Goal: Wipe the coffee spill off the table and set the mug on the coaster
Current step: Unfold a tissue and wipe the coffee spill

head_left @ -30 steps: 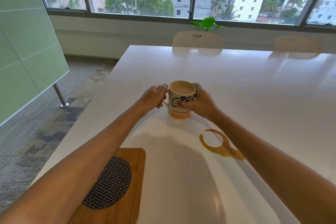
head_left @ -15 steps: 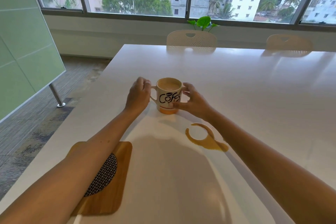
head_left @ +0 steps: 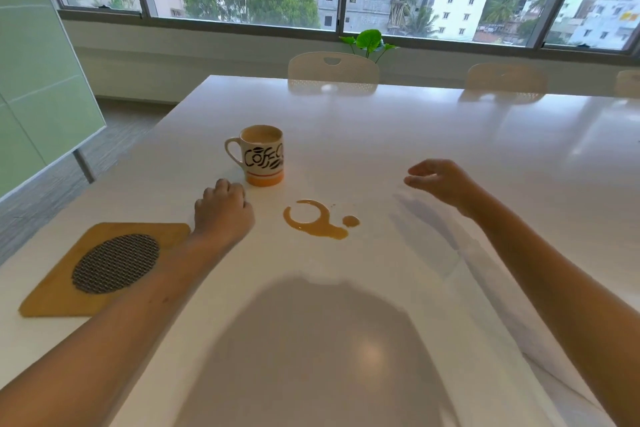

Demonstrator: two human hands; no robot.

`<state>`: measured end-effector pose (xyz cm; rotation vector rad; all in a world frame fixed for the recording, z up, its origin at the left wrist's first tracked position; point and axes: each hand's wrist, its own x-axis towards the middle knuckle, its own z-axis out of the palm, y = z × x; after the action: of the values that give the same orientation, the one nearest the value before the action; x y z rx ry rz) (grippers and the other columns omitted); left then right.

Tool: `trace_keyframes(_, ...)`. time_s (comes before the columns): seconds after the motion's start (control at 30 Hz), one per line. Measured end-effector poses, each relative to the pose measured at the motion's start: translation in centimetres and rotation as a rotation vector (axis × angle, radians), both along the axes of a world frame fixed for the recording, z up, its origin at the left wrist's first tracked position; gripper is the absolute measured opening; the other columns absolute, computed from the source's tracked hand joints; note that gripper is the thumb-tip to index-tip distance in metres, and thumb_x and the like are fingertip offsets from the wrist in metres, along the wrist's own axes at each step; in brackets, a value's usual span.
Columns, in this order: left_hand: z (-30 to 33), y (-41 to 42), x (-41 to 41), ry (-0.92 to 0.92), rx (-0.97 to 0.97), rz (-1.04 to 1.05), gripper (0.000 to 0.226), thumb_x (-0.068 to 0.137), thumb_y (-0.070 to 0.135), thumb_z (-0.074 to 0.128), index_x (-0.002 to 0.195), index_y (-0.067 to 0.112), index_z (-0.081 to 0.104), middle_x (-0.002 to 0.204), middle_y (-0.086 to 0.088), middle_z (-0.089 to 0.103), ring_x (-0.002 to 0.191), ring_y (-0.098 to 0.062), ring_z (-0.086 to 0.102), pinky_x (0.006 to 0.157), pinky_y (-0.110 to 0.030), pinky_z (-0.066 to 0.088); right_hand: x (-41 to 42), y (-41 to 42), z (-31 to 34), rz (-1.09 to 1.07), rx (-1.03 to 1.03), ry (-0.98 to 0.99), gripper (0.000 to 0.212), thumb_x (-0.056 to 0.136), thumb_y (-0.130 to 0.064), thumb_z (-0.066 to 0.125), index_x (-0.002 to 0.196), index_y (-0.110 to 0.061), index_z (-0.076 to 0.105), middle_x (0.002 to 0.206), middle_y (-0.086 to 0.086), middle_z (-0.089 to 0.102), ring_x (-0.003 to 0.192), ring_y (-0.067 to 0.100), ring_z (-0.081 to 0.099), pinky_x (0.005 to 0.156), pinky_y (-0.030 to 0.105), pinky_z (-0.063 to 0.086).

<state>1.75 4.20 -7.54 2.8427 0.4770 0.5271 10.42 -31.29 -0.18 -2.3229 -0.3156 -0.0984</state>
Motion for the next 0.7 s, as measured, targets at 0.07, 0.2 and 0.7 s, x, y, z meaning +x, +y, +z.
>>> trace_keyframes(0.07, -0.3, -0.7, -0.8, 0.046, 0.020, -0.024, 0.028, 0.091, 0.020, 0.037, 0.109, 0.010, 0.056, 0.120, -0.013, 0.054, 0.106, -0.036, 0.049, 0.087, -0.046, 0.040, -0.4, -4.1, -0.2, -0.030, -0.086, 0.070, 0.031, 0.079, -0.014, 0.072, 0.107, 0.000, 0.067, 0.108, 0.018, 0.067, 0.095, 0.025, 0.059, 0.088, 0.037, 0.045)
trace_keyframes(0.2, -0.8, -0.9, -1.6, 0.131, -0.005, -0.109, 0.036, 0.096, 0.026, 0.029, 0.121, 0.013, 0.052, 0.143, -0.007, 0.044, 0.128, -0.031, 0.041, 0.104, -0.046, 0.034, -1.7, -10.7, -1.0, -0.063, -0.310, 0.267, 0.042, 0.082, -0.014, 0.069, 0.119, 0.002, 0.059, 0.123, 0.020, 0.059, 0.109, 0.031, 0.053, 0.096, 0.035, 0.039)
trace_keyframes(0.7, -0.1, -0.9, -4.6, 0.052, -0.214, -0.223, 0.035, 0.096, 0.029, 0.040, 0.121, 0.012, 0.058, 0.137, -0.007, 0.054, 0.127, -0.025, 0.046, 0.105, -0.038, 0.031, -3.9, -15.0, -1.5, -0.108, -0.168, 0.151, 0.014, 0.069, -0.021, 0.081, 0.073, -0.013, 0.069, 0.073, 0.006, 0.066, 0.076, 0.021, 0.058, 0.068, 0.026, 0.040)
